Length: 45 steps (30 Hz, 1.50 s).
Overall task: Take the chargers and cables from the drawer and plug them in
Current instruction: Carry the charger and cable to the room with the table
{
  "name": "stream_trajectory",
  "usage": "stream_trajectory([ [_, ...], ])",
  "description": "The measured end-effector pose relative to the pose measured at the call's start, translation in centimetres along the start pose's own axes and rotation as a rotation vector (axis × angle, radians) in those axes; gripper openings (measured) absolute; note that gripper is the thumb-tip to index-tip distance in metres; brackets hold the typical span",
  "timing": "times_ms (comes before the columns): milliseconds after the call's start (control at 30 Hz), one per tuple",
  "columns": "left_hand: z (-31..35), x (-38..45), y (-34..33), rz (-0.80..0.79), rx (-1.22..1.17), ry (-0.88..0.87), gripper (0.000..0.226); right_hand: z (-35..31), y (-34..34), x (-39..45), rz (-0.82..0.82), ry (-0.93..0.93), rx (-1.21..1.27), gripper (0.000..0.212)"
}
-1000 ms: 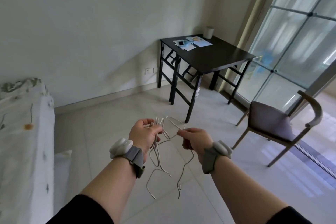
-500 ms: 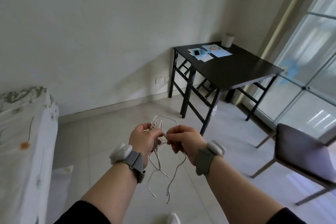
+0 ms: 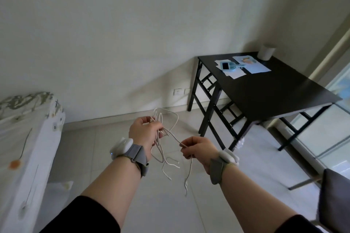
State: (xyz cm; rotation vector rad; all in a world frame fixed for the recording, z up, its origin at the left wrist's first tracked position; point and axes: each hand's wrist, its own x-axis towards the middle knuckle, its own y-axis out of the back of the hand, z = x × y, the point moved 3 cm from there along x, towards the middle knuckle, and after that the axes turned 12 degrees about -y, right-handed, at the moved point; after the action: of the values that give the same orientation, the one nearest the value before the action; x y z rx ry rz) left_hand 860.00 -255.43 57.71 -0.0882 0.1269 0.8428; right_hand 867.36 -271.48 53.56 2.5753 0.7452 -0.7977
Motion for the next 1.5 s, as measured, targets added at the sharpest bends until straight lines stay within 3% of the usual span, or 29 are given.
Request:
stream_trajectory([
  [133,0.9,5.9,-1.2,-0.01,0.002,-0.013,0.024,-2.0,0.2,6.1,0.096,-0.007,-0.028,0.008],
  [267,2.2,13.7,-2.2,-0.016,-0.026,-0.038,0.024,-5.2,0.3,13.1,0.213,-0.042,-0.122,0.018],
  [500,4.9,22.9,-2.6,-0.039,-0.021,-0.048,0.023,-10.3,0.7,20.4,0.326,-0.152,-0.17,0.01],
  [634,6.0,29.2,-3.0,-0.033,-0.007,-0.049,0.02,-13.9,-0.7,25.0,0.25,-0.277,0.111,0.021],
  [800,5.9,34.4,-4.9,-0.028,0.01,-0.014,0.015,-17.1,-1.1,29.5,0.19,-0.333,0.452,0.017],
  [934,5.6,39.0,-7.1,0.005,0.054,0.011,0.006,-19.5,0.8,34.6,0.154,-0.344,0.64,0.026],
  [1034,5.3,41.5,-8.9,-0.037,0.12,0.036,0.006,-21.3,2.1,37.5,0.096,-0.317,0.634,0.024],
  [1167,4.9,45.9,-12.6,-0.023,0.17,0.082,0.007,-25.4,4.5,42.7,0.027,-0.272,0.527,0.004],
  [1367,3.5,51.3,-17.2,0.012,0.186,0.121,0.009,-30.6,8.0,47.7,-0.023,-0.2,0.509,0.028],
  [1501,2.2,54.9,-20.0,0.006,0.169,0.164,0.006,-33.5,9.3,51.1,-0.029,-0.186,0.502,0.022],
])
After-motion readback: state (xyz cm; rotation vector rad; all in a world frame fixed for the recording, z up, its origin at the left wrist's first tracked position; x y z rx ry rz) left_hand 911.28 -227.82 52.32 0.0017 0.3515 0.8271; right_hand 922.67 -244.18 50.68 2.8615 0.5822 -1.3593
